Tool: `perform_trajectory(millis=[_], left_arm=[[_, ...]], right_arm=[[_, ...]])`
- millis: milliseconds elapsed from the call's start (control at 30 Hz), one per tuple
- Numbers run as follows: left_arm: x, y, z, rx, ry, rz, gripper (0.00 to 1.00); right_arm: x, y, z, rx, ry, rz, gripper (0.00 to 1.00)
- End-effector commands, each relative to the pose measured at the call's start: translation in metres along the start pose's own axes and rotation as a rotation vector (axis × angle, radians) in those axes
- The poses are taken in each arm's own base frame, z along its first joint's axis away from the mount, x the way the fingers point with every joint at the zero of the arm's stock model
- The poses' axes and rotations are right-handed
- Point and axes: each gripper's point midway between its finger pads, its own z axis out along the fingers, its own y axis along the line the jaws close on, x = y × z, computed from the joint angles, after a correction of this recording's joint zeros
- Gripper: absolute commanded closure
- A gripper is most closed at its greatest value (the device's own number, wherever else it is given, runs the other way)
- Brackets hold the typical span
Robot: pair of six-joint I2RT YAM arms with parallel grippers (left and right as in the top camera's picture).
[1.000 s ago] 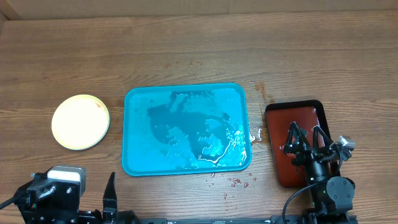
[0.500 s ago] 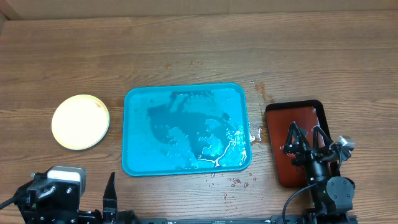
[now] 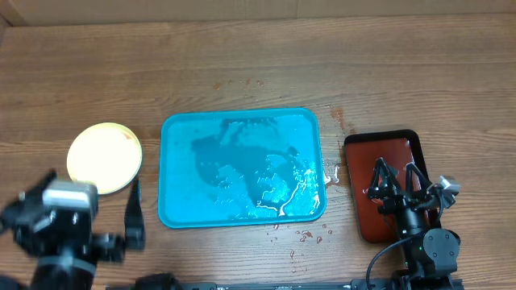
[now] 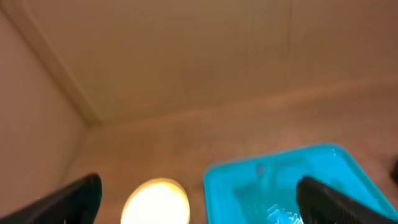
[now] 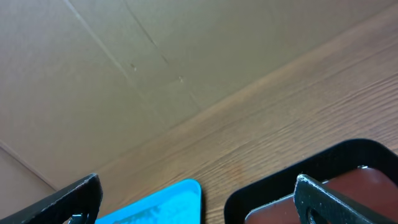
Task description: Clean dirty plates on tray and stack at the side
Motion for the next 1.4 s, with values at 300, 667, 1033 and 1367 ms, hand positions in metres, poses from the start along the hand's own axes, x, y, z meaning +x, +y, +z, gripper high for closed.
perform_trajectory(millis=[300,667,1033,1367], left_arm=[[0.058,-0.071,0.092,0.304,-0.491,0.147,0.0],[0.141,-0.099,0.103,0.343,-0.57,0.166,0.0],[0.176,-0.107,0.115,0.363,-0.549,0.137,0.0],[0.227,-0.116,0.136,0.435,-0.319,-0.069,0.0]], right_arm=[[0.002,-0.001,0.0,-0.005,-0.001,-0.006,0.0],[0.002,-0.001,0.0,-0.005,-0.001,-0.006,0.0],[0.002,-0.001,0.0,-0.005,-0.001,-0.006,0.0],[0.002,-0.001,0.0,-0.005,-0.001,-0.006,0.0]])
